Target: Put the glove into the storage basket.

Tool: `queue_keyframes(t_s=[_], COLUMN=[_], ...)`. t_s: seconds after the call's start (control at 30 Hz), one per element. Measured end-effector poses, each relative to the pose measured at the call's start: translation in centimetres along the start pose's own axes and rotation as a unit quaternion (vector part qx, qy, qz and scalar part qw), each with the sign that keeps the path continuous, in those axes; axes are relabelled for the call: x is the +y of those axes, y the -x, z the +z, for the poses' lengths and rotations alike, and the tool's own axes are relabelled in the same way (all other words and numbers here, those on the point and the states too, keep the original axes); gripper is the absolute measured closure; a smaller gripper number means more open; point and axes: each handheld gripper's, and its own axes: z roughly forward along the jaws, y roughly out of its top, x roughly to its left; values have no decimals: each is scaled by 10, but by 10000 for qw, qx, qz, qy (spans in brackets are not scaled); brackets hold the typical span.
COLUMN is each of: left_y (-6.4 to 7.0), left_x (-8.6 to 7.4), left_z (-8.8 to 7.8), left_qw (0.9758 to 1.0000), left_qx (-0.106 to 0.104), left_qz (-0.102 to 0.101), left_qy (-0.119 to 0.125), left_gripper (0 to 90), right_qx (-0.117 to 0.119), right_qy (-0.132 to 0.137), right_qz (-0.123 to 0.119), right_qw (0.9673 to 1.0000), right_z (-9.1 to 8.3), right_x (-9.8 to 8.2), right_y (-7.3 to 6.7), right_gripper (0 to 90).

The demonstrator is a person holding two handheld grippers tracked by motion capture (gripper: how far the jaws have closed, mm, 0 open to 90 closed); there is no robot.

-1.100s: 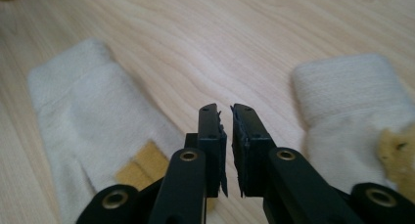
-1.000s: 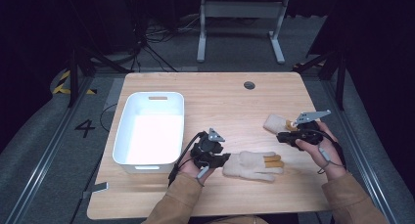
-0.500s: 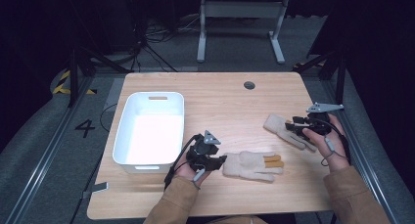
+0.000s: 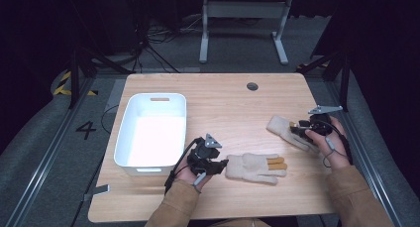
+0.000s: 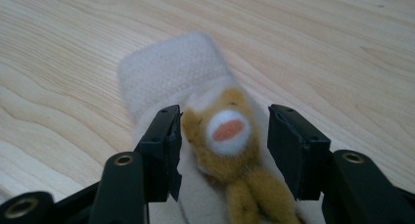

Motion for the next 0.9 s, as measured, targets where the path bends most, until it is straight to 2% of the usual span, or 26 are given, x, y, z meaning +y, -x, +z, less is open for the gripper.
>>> queue_keyframes(t_s=[0.2,0.33,0.4,0.43,0.53,0.73,0.9], left_y=[1,0,0,1,1,0,1], left_x=[0,0,0,0,0,0,1], left_z=[1,1,1,1,2,1,2], left_qw=[10000,10000,10000,10000,10000,10000,10000], left_qx=[-15,-10,-12,-19,-24,-26,-50], left_qz=[21,20,18,14,11,12,25], left_qy=[-18,-33,-31,-32,-38,-32,-37], left_gripper=[569,572,572,572,572,573,574], right_qx=[-25,32,68,125,100,85,108], right_qy=[-159,-421,-406,-410,-404,-346,-190], right_qz=[-55,-83,-116,-114,-167,-210,-296], right_qw=[9999,9991,9991,9990,9990,9991,9993], right_z=[5,12,13,12,10,6,-6], right_x=[-3,-7,-8,-8,-7,-5,-1], right_y=[2,2,3,3,3,0,-2], right_gripper=[497,597,610,644,672,689,694])
